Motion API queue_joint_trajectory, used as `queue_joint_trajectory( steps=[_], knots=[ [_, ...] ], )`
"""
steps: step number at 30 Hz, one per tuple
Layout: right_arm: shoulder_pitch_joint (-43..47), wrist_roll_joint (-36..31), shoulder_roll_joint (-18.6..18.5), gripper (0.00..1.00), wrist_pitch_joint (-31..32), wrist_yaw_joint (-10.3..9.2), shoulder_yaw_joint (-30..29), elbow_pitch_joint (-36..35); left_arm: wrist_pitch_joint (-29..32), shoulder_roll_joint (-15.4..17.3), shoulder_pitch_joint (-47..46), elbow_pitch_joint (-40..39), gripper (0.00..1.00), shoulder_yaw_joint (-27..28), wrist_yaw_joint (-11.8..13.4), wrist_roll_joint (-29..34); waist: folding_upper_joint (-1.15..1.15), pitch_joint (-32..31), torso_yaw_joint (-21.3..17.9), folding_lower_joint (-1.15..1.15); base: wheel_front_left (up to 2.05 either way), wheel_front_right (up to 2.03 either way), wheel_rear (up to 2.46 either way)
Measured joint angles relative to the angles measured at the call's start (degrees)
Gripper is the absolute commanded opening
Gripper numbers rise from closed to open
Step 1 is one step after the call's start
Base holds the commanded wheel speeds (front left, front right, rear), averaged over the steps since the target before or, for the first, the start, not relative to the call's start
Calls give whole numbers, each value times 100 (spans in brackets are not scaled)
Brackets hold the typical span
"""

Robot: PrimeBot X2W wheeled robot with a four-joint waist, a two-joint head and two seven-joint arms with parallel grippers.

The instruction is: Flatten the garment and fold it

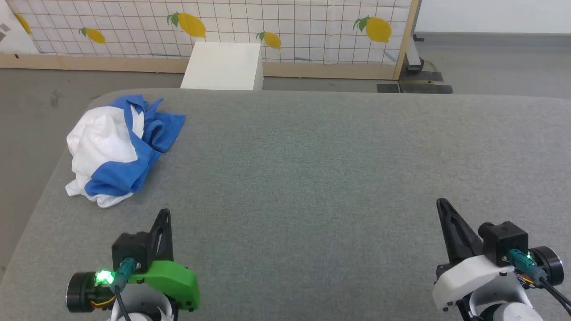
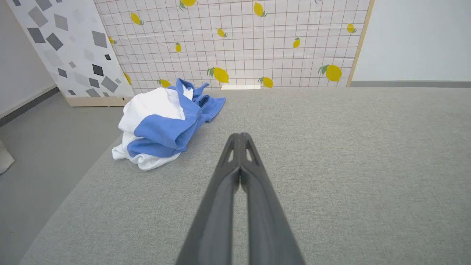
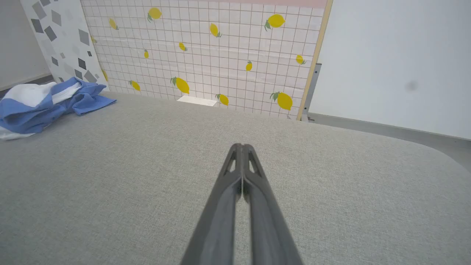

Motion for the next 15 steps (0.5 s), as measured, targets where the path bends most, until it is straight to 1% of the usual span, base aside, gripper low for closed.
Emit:
queue_joint_trajectory(
  steps=[15],
  knots=[
    [0, 0, 0, 0, 0, 0, 0, 0, -1, 0, 0, 0, 0, 0, 0, 0, 0, 0, 0, 0, 0, 0, 0]
  ],
)
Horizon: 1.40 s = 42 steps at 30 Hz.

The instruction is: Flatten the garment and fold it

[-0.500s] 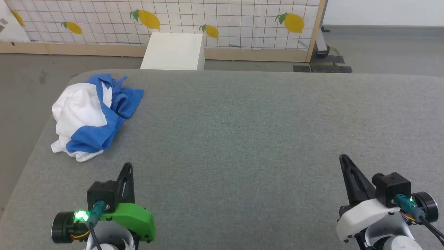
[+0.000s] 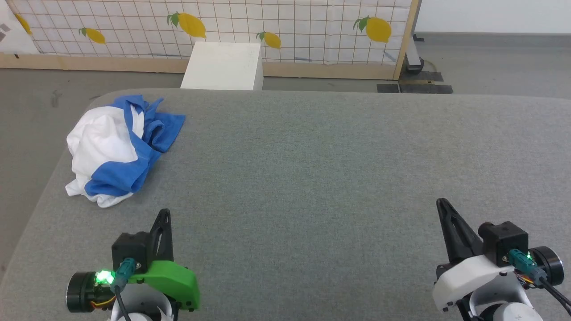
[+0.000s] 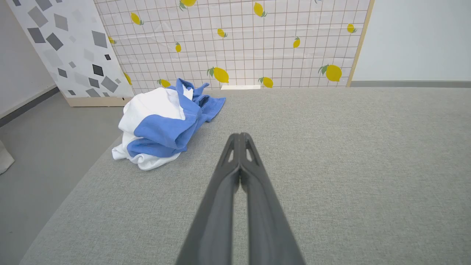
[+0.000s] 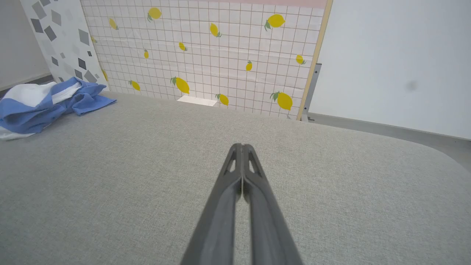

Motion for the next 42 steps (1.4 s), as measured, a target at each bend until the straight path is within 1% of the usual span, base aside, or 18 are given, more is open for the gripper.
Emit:
queue_joint_trajectory(
  steps=[11, 12, 22, 42],
  knots=[
    [0, 0, 0, 0, 0, 0, 0, 0, 1, 0, 0, 0, 0, -1, 0, 0, 0, 0, 0, 0, 0, 0, 0],
    [1, 1, -1, 100, -1, 0, -1, 1, 0, 1, 1, 0, 100, -3, 0, -2, 0, 0, 0, 0, 0, 0, 0],
    [3, 19, -3, 100, -25, 0, -68, 5, -26, 1, 7, -8, 100, -43, 0, -18, 0, 3, 2, 0, 0, 0, 0],
    [5, 177, -3, 100, -249, 0, -445, 18, -260, 1, 35, -114, 100, -87, 2, -49, 0, 17, 13, 0, 0, 0, 0]
  ],
)
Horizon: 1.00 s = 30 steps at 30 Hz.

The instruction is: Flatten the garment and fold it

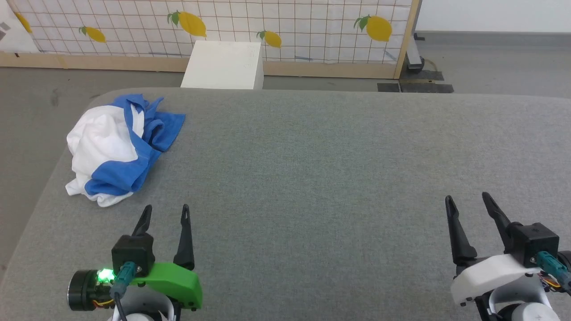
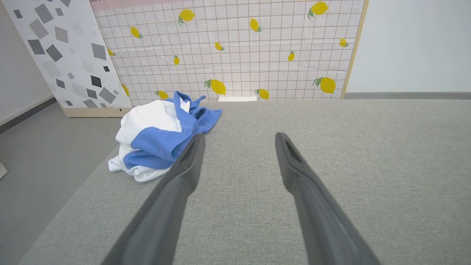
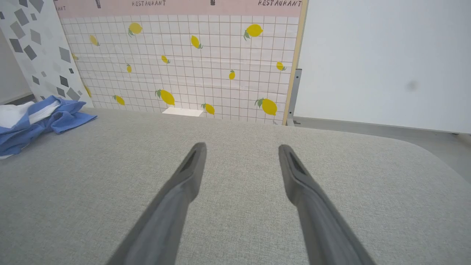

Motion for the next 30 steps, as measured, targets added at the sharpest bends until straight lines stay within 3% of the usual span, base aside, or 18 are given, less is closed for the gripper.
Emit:
queue_joint_trajectory(
  steps=[18, 30],
  knots=[
    [2, 94, 1, 100, -221, 0, -334, 91, -205, 0, 81, -86, 100, -1, 26, -51, 0, -3, 68, 0, 0, 0, 0],
    [32, 94, 1, 100, -350, 0, -458, 77, -354, 0, 130, -140, 100, -33, 118, -130, 0, -19, 386, 0, 0, 0, 0]
  ],
)
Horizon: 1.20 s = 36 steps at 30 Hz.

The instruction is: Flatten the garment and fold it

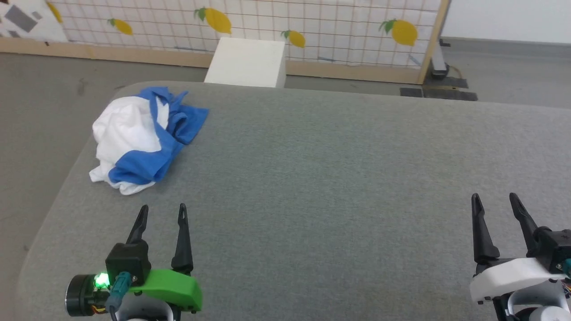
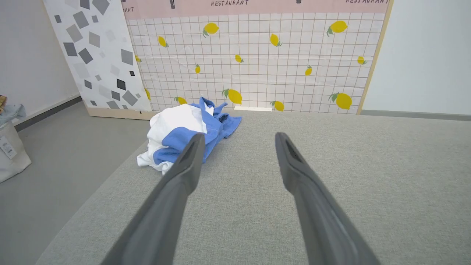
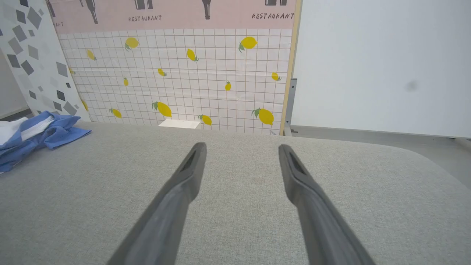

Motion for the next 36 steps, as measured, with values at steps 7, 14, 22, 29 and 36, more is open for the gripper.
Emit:
queue_joint_trajectory(
  steps=[7, 14, 22, 29, 36],
  knots=[
    [5, 1, 0, 100, -92, 0, -1, 13, -90, 0, 91, -22, 100, 1, 14, -15, 0, -29, 319, 0, 0, 0, 0],
    [22, 9, 1, 100, -176, 0, 10, 54, -164, 0, 112, -62, 100, 11, 12, -22, 0, -57, 675, 0, 0, 0, 0],
    [56, 9, 1, 100, -254, 0, 73, 133, -268, 0, 199, -113, 100, -1, 14, -64, 0, -65, 1076, 0, 0, 0, 0],
    [57, 8, 1, 100, -353, 0, 51, 177, -352, 0, 221, -164, 100, -26, 41, -111, 0, -53, 1411, 0, 0, 0, 0],
    [112, 14, 2, 100, -449, 0, -36, 258, -455, 0, 348, -188, 100, 21, 66, -220, 0, -145, 1709, 0, 0, 0, 0]
  ],
)
